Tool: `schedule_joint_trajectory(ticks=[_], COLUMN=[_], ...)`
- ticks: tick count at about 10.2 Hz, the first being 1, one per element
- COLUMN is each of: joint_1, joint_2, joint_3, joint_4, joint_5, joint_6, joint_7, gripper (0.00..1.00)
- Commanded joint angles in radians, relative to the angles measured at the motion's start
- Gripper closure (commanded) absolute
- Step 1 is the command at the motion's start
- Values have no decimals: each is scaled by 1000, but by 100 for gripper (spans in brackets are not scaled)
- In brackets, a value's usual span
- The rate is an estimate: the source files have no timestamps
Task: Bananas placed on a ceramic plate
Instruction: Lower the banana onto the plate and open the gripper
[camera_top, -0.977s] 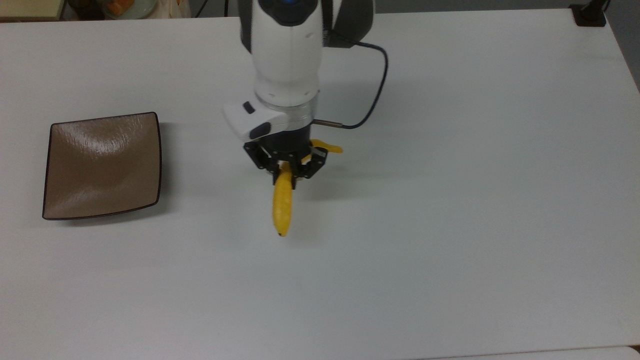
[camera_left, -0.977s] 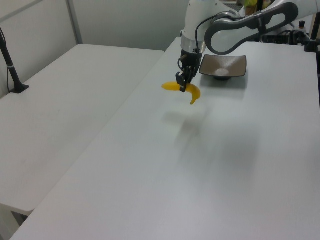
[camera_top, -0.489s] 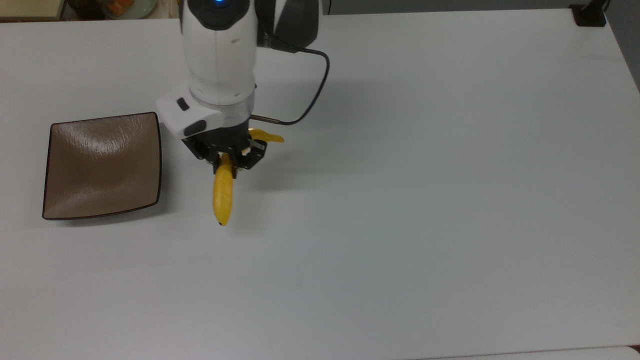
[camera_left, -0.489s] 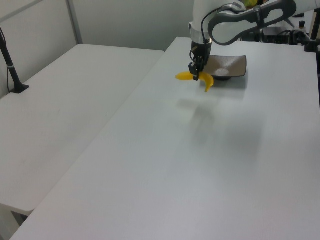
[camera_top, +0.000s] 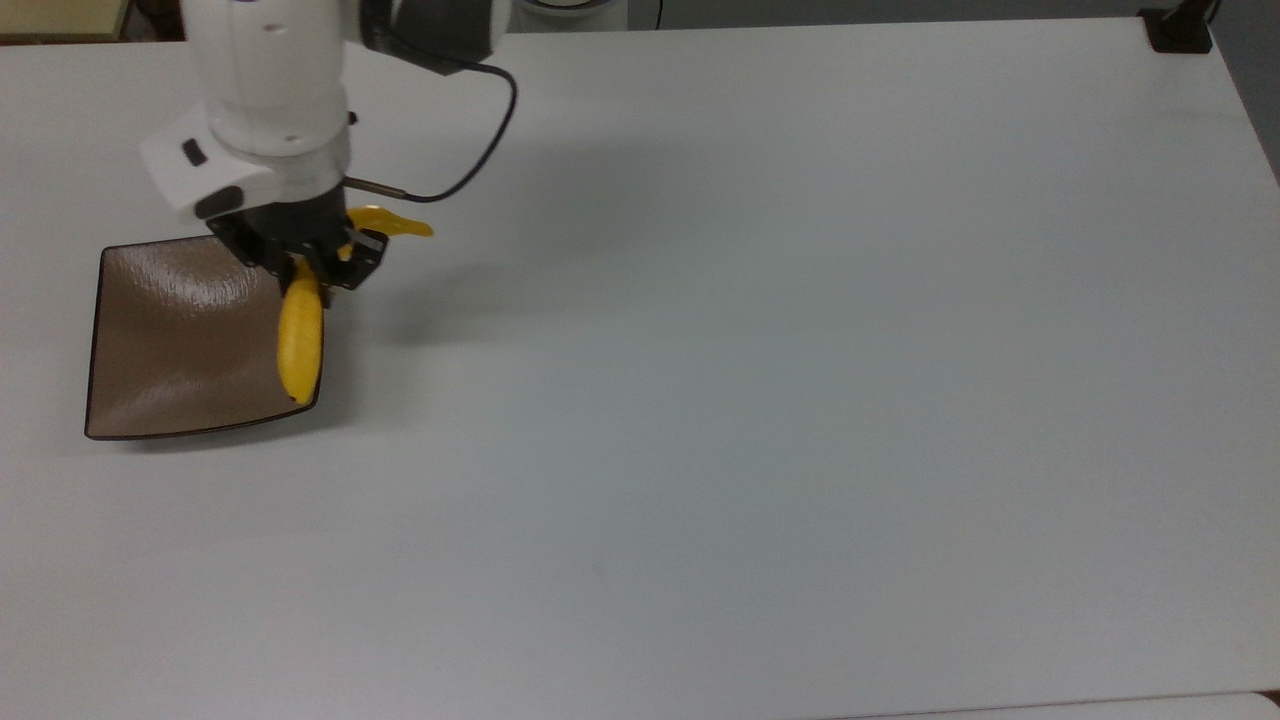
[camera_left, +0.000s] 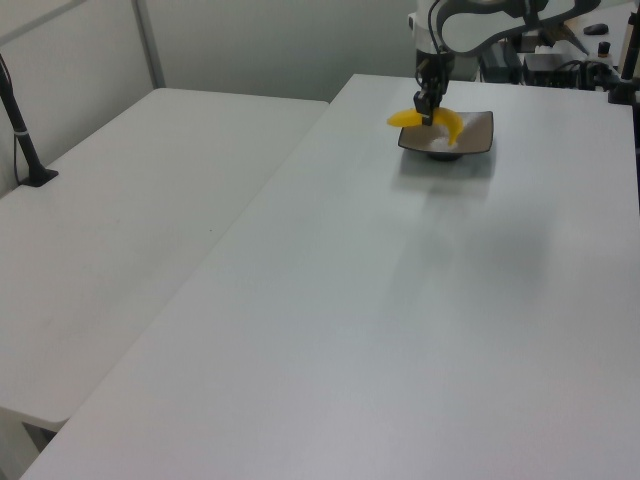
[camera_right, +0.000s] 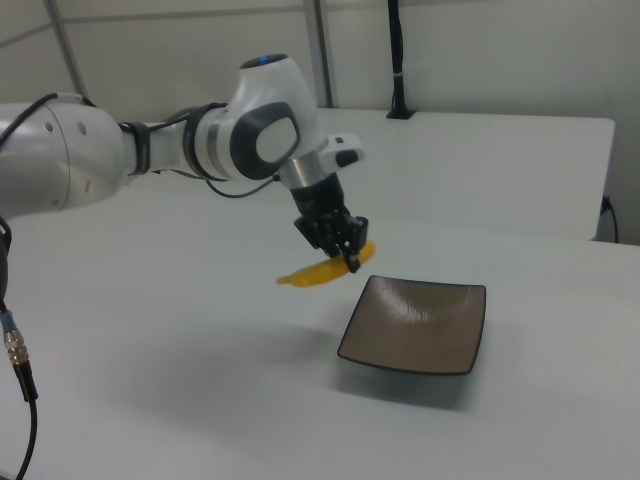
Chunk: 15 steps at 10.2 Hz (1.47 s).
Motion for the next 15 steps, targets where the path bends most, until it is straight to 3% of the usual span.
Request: schedule_joint_trajectory(ticks=[1, 4, 5, 6, 11, 15], joint_1=[-34, -83, -100, -100, -87, -38], joint_2=[-39, -35, -36, -38, -50, -97], joint_3=[-35, -41, -41, -41, -35, 0], joint_4=[-51, -51, -51, -51, -48, -40], joint_5=[22, 13, 21, 21, 25, 65], joint_6=[0, 26, 30, 28, 5, -186], joint_7=[-111, -185, -182, -176, -43, -14], gripper=[85, 83, 55, 1, 0, 0])
